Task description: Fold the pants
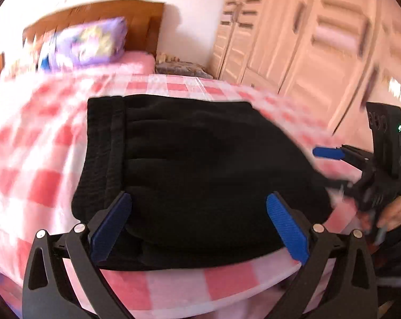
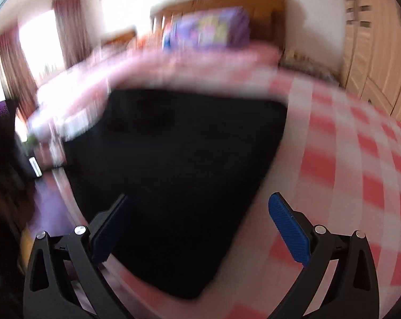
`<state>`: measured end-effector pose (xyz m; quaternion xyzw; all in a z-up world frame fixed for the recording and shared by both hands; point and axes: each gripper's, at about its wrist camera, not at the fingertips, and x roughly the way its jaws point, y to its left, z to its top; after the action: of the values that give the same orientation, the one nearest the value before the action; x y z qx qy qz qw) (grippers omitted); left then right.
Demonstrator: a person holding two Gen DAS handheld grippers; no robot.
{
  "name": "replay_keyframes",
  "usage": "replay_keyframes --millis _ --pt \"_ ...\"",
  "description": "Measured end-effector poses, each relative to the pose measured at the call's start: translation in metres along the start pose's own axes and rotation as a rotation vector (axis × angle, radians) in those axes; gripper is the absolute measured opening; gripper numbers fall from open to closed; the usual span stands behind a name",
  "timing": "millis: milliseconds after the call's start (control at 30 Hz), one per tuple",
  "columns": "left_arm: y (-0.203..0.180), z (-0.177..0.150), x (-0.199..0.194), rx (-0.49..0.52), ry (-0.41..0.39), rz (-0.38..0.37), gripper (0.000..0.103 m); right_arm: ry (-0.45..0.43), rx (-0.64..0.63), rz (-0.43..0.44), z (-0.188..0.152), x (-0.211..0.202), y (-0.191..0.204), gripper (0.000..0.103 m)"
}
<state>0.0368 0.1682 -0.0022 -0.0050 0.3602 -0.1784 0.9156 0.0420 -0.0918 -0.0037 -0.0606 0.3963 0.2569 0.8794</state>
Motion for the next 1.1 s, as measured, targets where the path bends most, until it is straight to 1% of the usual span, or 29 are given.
replay_keyframes --millis 33,67,100,133,167,200,233,300,333,367,433,533,567,600,633,700,767,833,900,967,1100 --pt "-0.006 -0.004 0.001 0.028 0.009 0.028 0.101 -0.047 0.038 0.025 -0.007 -0.004 -0.006 0.099" --pt "-0.010 -0.006 0.002 0.049 0.016 0.056 0.101 -0.039 0.070 0.040 -0.010 -0.006 -0.011 0.099" --pt "-0.016 -0.007 0.002 0.071 0.024 0.089 0.101 -0.009 0.104 0.050 -0.009 -0.007 -0.016 0.099" --pt "-0.018 -0.007 0.001 0.080 0.031 0.109 0.101 -0.003 0.114 0.038 -0.009 -0.012 -0.017 0.099" --pt "-0.021 -0.009 -0.002 0.087 0.034 0.128 0.101 -0.017 0.100 -0.007 -0.007 -0.022 -0.016 0.099" --pt "-0.023 -0.009 -0.006 0.091 0.030 0.141 0.101 -0.040 0.077 -0.030 -0.007 -0.033 -0.013 0.099" --pt "-0.027 -0.010 -0.017 0.090 0.011 0.144 0.101 -0.074 0.059 -0.038 -0.008 -0.045 -0.009 0.099" --pt "-0.030 -0.014 -0.039 0.077 -0.046 0.160 0.101 -0.180 0.086 -0.022 -0.019 -0.077 -0.005 0.099" --pt "-0.031 -0.016 -0.053 0.051 -0.089 0.185 0.101 -0.221 0.114 -0.013 -0.027 -0.088 -0.003 0.099" --pt "-0.032 -0.017 -0.061 0.027 -0.105 0.209 0.101 -0.240 0.131 -0.017 -0.033 -0.093 -0.001 0.099" --pt "-0.035 -0.019 -0.074 -0.027 -0.125 0.305 0.101 -0.249 0.154 -0.055 -0.047 -0.097 0.009 0.099" --pt "-0.052 -0.024 -0.080 -0.059 -0.115 0.477 0.101 -0.234 0.173 -0.106 -0.058 -0.090 0.021 0.099" --pt "-0.060 -0.025 -0.078 -0.056 -0.109 0.509 0.101 -0.220 0.176 -0.105 -0.061 -0.088 0.025 0.099" --pt "-0.068 -0.027 -0.077 -0.046 -0.110 0.520 0.102 -0.196 0.166 -0.103 -0.060 -0.082 0.028 0.099" --pt "-0.078 -0.031 -0.074 -0.033 -0.118 0.513 0.102 -0.180 0.151 -0.114 -0.060 -0.077 0.031 0.099" --pt "-0.091 -0.036 -0.070 -0.021 -0.124 0.507 0.102 -0.173 0.134 -0.130 -0.062 -0.075 0.037 0.099" --pt "-0.100 -0.040 -0.066 -0.031 -0.120 0.487 0.102 -0.175 0.131 -0.139 -0.064 -0.073 0.040 0.099" --pt "-0.105 -0.043 -0.068 -0.036 -0.134 0.457 0.101 -0.180 0.131 -0.142 -0.068 -0.074 0.040 0.099" --pt "-0.110 -0.044 -0.071 -0.030 -0.153 0.450 0.101 -0.197 0.158 -0.163 -0.073 -0.079 0.041 0.099" --pt "-0.111 -0.046 -0.075 -0.039 -0.170 0.443 0.101 -0.217 0.173 -0.146 -0.078 -0.087 0.045 0.099" --pt "-0.107 -0.052 -0.077 -0.070 -0.157 0.415 0.102 -0.232 0.144 -0.161 -0.084 -0.094 0.052 0.099"
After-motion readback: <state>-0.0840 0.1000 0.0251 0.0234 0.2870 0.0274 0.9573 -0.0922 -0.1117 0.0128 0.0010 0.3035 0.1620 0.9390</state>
